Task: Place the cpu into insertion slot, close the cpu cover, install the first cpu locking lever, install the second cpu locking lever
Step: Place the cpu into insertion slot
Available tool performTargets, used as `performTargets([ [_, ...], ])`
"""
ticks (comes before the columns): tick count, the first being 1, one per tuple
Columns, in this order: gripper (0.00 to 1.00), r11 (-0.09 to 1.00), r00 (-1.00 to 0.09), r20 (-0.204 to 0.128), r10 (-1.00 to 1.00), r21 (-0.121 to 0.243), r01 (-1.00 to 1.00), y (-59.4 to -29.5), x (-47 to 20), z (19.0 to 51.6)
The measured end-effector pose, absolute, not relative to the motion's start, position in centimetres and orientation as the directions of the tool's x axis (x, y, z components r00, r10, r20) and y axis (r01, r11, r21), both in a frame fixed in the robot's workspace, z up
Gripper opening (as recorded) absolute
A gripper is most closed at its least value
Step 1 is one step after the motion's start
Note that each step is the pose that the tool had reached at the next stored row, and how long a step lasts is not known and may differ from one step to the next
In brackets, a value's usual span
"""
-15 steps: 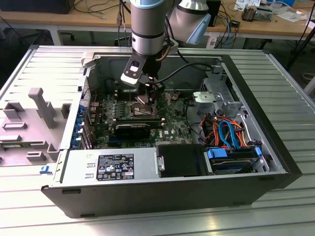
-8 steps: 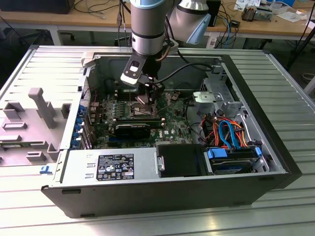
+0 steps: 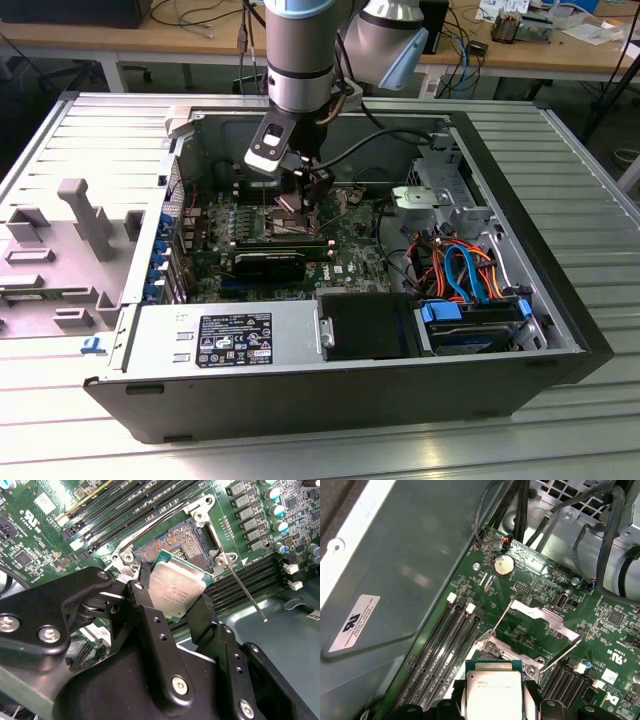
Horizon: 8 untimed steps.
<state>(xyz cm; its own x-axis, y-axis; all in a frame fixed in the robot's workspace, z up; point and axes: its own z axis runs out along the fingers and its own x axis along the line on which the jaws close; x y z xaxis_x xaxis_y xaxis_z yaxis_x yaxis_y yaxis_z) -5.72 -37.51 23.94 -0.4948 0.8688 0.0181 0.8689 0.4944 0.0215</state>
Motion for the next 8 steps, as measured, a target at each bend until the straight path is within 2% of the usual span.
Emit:
performTargets([
  [8, 0.54, 0.487, -0.487, 0.018, 0.873, 0.021, 0.873, -37.51, -5.72, 23.90],
])
